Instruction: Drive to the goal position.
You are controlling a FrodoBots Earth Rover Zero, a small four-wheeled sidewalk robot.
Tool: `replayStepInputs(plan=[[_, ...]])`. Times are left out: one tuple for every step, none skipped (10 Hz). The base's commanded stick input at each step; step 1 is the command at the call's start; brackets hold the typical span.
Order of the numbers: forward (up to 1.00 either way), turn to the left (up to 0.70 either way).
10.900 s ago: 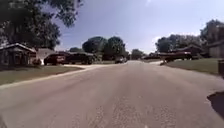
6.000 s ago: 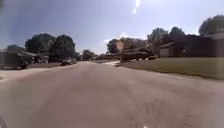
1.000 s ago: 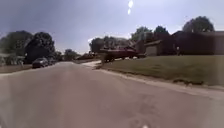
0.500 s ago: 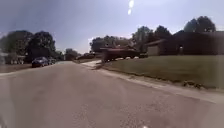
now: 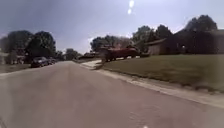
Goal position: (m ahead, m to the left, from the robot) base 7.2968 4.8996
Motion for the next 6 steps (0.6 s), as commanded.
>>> replayStepInputs(plan=[[0.70, 0.00], [0.70, 0.00], [0.70, 0.00], [0.70, 0.00], [0.70, 0.00], [0.70, 0.00]])
